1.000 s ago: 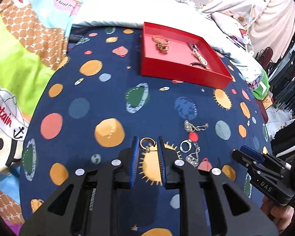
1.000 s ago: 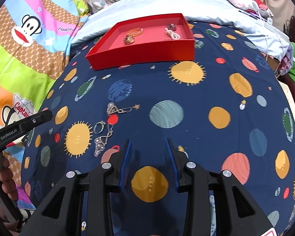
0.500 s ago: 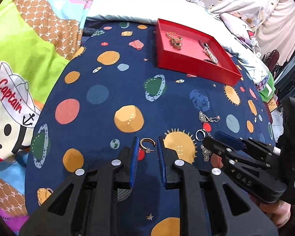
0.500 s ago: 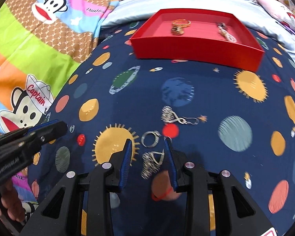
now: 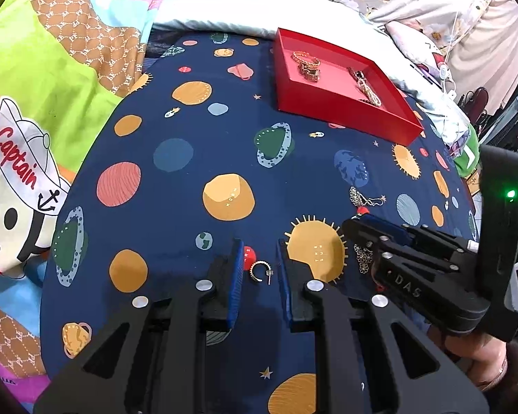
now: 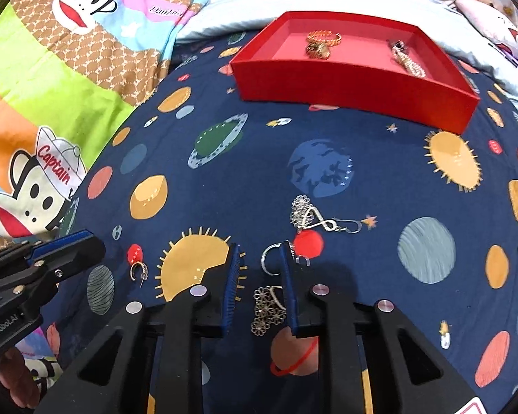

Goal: Organize jewelry
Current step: 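Grasp the small hoop earring with the left tool while the right tool grasps the silver ring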

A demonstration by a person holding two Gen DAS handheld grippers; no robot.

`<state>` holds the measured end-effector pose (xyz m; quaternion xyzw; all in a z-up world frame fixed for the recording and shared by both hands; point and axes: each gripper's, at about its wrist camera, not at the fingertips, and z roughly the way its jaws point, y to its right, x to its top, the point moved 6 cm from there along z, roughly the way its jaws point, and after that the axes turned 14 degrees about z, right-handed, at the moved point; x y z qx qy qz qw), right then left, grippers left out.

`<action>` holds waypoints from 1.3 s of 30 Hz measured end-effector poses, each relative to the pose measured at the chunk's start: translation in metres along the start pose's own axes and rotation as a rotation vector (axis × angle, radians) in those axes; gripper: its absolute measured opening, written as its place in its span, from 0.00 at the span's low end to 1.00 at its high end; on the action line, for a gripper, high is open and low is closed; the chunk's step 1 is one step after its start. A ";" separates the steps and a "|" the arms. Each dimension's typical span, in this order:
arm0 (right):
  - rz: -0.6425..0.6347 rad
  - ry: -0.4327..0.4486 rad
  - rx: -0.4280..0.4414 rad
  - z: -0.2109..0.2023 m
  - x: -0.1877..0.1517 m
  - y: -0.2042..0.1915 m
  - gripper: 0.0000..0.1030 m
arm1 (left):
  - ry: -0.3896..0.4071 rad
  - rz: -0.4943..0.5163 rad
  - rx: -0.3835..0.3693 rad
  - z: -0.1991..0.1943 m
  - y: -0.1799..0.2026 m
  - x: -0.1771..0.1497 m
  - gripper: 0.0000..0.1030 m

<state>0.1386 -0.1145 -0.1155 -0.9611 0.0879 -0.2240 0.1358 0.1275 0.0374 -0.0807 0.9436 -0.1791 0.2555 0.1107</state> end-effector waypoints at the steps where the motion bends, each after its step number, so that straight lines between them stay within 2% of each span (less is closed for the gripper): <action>1: 0.007 0.000 0.000 -0.001 0.001 0.002 0.21 | 0.000 -0.001 -0.002 0.000 0.000 0.000 0.18; 13: -0.027 -0.006 -0.026 0.009 -0.001 0.000 0.23 | -0.041 -0.018 -0.013 0.008 -0.003 -0.014 0.20; 15: -0.037 -0.003 -0.032 0.010 -0.001 -0.001 0.22 | -0.049 -0.016 -0.014 0.010 -0.002 -0.017 0.26; 17: -0.045 0.001 -0.039 0.010 0.000 -0.001 0.18 | -0.048 -0.006 -0.006 0.011 0.001 -0.017 0.39; 19: -0.038 0.003 -0.038 0.010 0.001 0.000 0.16 | -0.046 0.007 -0.002 0.013 0.004 -0.017 0.43; 21: -0.024 0.004 -0.032 0.010 0.003 0.002 0.09 | -0.052 0.017 -0.001 0.017 0.007 -0.017 0.44; 22: -0.020 0.001 -0.030 0.010 0.003 0.003 0.03 | -0.056 0.018 0.001 0.020 0.008 -0.018 0.44; 23: -0.015 -0.004 -0.027 0.011 0.003 0.004 0.02 | -0.058 0.019 0.003 0.022 0.008 -0.018 0.43; 28: -0.011 -0.010 -0.019 0.009 0.001 0.006 0.01 | -0.076 0.025 0.015 0.034 0.011 -0.022 0.39; 33: -0.007 0.001 -0.005 0.001 -0.001 0.006 0.11 | -0.055 0.062 0.048 0.037 0.017 -0.020 0.25; 34: -0.008 0.004 0.000 -0.001 -0.001 0.005 0.15 | -0.053 0.065 0.052 0.038 0.017 -0.020 0.18; 35: -0.009 0.007 0.005 -0.003 -0.001 0.004 0.21 | -0.052 0.066 0.054 0.039 0.017 -0.019 0.17; 37: -0.016 0.009 0.008 -0.003 -0.001 0.003 0.27 | -0.050 0.057 0.044 0.039 0.015 -0.018 0.17; 39: -0.024 0.004 0.004 0.000 -0.002 0.002 0.28 | -0.051 0.057 0.042 0.039 0.015 -0.017 0.17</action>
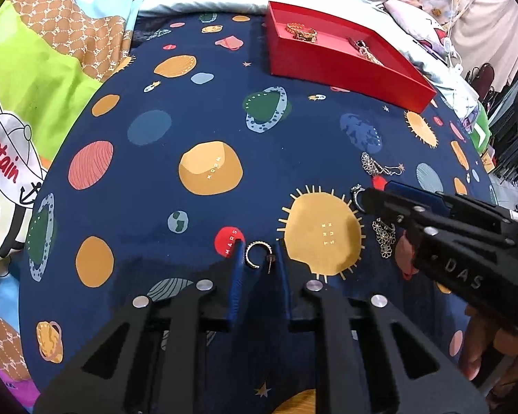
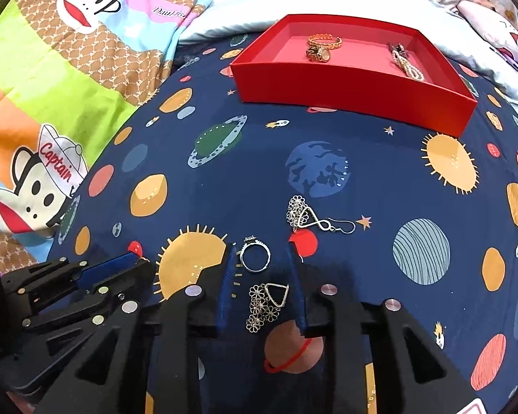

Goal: Organize jewelry
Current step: 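Grasp the small hoop earring with the left tool while the right tool grasps the silver ring, then carry the hoop earring and silver ring into the red tray and release both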

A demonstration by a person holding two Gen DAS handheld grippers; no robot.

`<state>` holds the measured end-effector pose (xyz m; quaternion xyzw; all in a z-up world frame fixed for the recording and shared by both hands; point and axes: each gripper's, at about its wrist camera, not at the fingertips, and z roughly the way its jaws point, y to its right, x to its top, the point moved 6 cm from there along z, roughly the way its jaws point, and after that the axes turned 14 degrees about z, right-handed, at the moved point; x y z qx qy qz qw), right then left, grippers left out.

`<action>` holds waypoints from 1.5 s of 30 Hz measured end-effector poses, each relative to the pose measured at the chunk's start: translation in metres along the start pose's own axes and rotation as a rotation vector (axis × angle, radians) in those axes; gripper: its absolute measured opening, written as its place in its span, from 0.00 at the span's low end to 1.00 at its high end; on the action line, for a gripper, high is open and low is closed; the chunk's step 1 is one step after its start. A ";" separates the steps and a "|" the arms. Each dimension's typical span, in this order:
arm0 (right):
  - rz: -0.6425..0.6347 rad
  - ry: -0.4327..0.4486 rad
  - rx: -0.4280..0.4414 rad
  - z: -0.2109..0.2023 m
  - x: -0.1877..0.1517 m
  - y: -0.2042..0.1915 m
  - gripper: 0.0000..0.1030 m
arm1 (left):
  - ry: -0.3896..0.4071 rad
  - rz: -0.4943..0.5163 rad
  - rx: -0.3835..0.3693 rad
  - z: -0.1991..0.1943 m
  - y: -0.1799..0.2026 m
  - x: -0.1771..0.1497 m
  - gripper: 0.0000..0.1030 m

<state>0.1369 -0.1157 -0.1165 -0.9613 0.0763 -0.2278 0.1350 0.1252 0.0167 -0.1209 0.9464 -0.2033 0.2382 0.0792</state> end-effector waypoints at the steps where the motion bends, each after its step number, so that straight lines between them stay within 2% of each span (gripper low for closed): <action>1: -0.004 -0.005 0.001 0.002 0.000 -0.001 0.28 | 0.000 -0.003 -0.002 0.000 0.000 0.000 0.17; 6: -0.029 -0.005 -0.005 0.011 0.001 -0.006 0.27 | 0.006 -0.011 -0.006 -0.004 -0.003 0.003 0.17; 8: -0.044 0.006 -0.019 0.012 0.002 -0.006 0.18 | 0.008 -0.013 -0.006 -0.005 -0.003 0.003 0.17; 19: -0.004 0.005 0.007 0.006 0.004 -0.002 0.18 | 0.019 -0.021 -0.017 -0.010 -0.006 0.008 0.17; 28: 0.034 0.108 0.029 -0.043 0.028 0.009 0.18 | 0.083 -0.011 -0.053 -0.032 -0.001 0.039 0.17; 36: 0.090 0.207 0.018 -0.077 0.077 0.042 0.18 | 0.186 0.037 -0.068 -0.049 0.013 0.108 0.17; 41: 0.102 0.269 0.007 -0.087 0.128 0.065 0.18 | 0.257 0.075 -0.090 -0.048 0.028 0.174 0.17; 45: 0.111 0.283 0.004 -0.072 0.176 0.077 0.18 | 0.277 0.091 -0.069 -0.026 0.034 0.222 0.17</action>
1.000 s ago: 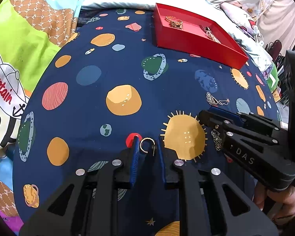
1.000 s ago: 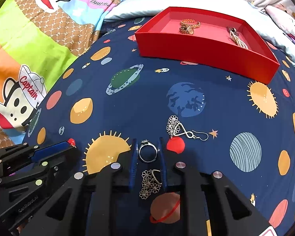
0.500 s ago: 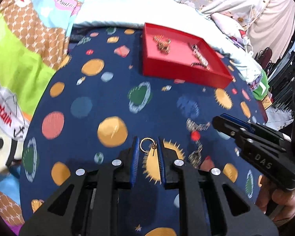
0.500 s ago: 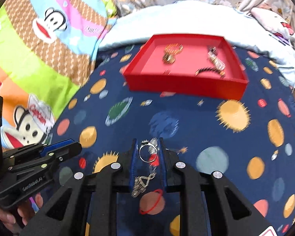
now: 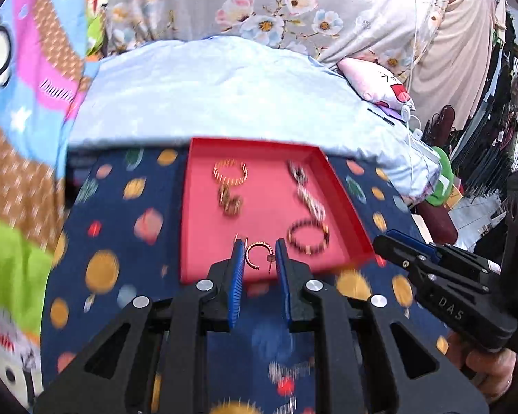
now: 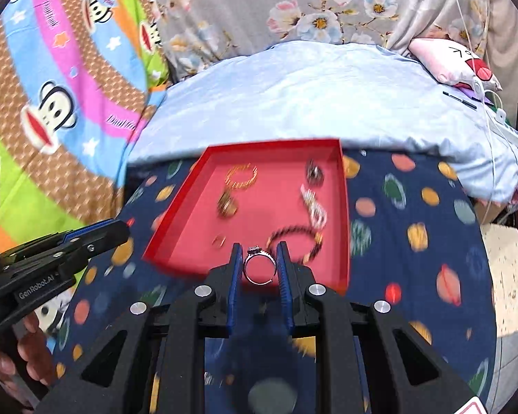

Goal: Organize jewelry
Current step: 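Carry the hoop earring and silver ring into the red tray and release both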

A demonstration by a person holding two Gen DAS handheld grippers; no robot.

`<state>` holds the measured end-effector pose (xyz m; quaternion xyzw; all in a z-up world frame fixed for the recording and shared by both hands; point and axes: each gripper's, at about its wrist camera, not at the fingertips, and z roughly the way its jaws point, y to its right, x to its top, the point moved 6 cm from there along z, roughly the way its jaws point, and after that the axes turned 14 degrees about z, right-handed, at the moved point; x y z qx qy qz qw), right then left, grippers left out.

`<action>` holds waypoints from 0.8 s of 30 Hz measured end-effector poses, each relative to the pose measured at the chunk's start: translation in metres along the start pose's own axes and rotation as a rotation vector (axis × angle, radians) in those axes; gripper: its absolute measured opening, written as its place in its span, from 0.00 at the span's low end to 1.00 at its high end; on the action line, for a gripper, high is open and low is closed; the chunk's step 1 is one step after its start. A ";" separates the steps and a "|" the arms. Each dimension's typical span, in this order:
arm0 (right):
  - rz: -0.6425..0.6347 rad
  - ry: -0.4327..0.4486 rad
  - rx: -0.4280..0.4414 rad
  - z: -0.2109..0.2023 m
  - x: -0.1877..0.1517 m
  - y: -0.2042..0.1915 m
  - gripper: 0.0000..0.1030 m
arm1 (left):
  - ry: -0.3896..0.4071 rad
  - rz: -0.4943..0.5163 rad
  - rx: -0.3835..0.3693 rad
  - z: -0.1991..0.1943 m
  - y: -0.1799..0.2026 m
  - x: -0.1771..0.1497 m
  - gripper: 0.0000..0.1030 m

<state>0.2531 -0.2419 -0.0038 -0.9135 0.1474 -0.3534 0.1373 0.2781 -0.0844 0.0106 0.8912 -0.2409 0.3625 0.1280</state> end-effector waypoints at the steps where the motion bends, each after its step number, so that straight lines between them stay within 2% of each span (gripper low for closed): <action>1: 0.003 -0.004 0.003 0.007 0.006 0.000 0.18 | -0.003 0.004 0.002 0.010 0.000 0.007 0.17; 5: 0.010 -0.027 0.006 0.046 0.030 -0.001 0.18 | -0.037 0.015 0.018 0.056 -0.003 0.024 0.17; 11: 0.021 -0.086 0.010 0.101 0.041 -0.002 0.18 | -0.115 -0.005 0.029 0.114 -0.017 0.020 0.17; 20: 0.022 -0.143 -0.005 0.144 0.036 0.001 0.19 | -0.173 -0.023 0.030 0.144 -0.024 0.009 0.18; 21: 0.023 -0.135 -0.010 0.144 0.037 0.001 0.20 | -0.172 -0.029 0.032 0.145 -0.025 0.008 0.19; 23: 0.026 -0.101 -0.014 0.135 0.042 0.002 0.22 | -0.164 -0.046 0.042 0.142 -0.029 0.009 0.32; 24: 0.029 -0.086 -0.012 0.128 0.044 0.003 0.22 | -0.148 -0.058 0.047 0.135 -0.032 0.011 0.33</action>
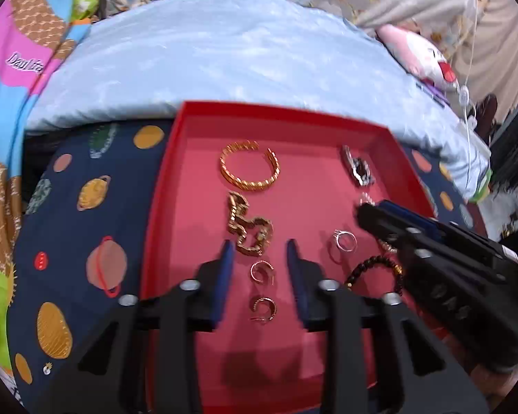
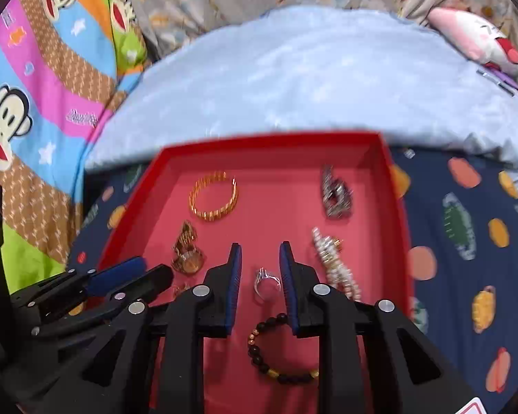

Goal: Organize jewelry
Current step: 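Carry the hoop earring and silver ring into the red tray and release both, then move both open tools back over the silver filigree earrings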

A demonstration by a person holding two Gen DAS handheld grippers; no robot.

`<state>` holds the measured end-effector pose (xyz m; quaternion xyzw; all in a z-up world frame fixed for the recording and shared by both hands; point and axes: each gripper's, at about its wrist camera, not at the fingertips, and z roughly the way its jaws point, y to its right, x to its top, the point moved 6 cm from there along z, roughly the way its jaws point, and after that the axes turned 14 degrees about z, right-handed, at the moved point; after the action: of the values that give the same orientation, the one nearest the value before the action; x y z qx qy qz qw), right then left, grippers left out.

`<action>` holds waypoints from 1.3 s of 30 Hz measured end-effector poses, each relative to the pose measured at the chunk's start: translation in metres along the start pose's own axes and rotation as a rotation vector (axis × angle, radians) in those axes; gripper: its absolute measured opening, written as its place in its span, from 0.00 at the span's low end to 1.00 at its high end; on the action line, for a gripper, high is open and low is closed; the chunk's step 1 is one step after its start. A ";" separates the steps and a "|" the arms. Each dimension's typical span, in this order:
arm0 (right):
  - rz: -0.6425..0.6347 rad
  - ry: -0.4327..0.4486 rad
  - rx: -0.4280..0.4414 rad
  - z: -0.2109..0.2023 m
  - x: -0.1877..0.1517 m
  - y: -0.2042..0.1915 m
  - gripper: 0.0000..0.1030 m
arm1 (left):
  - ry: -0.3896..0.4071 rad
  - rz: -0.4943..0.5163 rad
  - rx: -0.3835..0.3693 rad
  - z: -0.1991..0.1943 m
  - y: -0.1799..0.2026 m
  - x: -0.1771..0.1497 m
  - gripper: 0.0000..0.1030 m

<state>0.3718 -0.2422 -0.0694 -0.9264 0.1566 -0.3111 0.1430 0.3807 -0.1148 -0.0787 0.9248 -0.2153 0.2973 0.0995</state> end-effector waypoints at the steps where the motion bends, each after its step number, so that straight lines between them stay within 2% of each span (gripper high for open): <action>1: 0.004 0.023 0.002 -0.013 0.002 0.002 0.22 | 0.017 -0.011 0.008 -0.008 -0.003 0.001 0.33; 4: 0.014 0.086 -0.007 -0.057 -0.001 0.010 0.23 | 0.060 -0.020 0.019 -0.040 -0.010 0.001 0.33; 8: 0.007 0.116 -0.043 -0.109 -0.031 0.026 0.29 | 0.088 -0.018 0.028 -0.081 -0.013 -0.015 0.33; 12: 0.024 0.083 -0.061 -0.142 -0.080 0.042 0.29 | 0.083 -0.014 0.031 -0.118 -0.007 -0.050 0.33; 17: 0.024 0.021 -0.070 -0.161 -0.142 0.047 0.29 | 0.046 -0.004 0.030 -0.143 0.006 -0.100 0.34; 21: 0.021 -0.033 -0.063 -0.163 -0.186 0.045 0.29 | 0.007 0.004 0.015 -0.150 0.015 -0.137 0.34; 26: 0.008 -0.081 -0.044 -0.156 -0.217 0.031 0.29 | -0.044 -0.007 -0.010 -0.152 0.026 -0.177 0.35; 29: -0.002 -0.088 -0.039 -0.153 -0.223 0.023 0.29 | -0.069 -0.001 -0.028 -0.150 0.035 -0.193 0.45; 31: -0.003 -0.084 -0.037 -0.154 -0.222 0.021 0.29 | -0.082 0.020 -0.043 -0.148 0.047 -0.204 0.47; 39: 0.010 -0.072 -0.062 -0.164 -0.223 0.029 0.29 | -0.129 0.072 -0.067 -0.123 0.076 -0.220 0.47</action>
<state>0.0956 -0.2114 -0.0731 -0.9402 0.1654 -0.2719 0.1215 0.1230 -0.0691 -0.1066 0.9299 -0.2641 0.2331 0.1054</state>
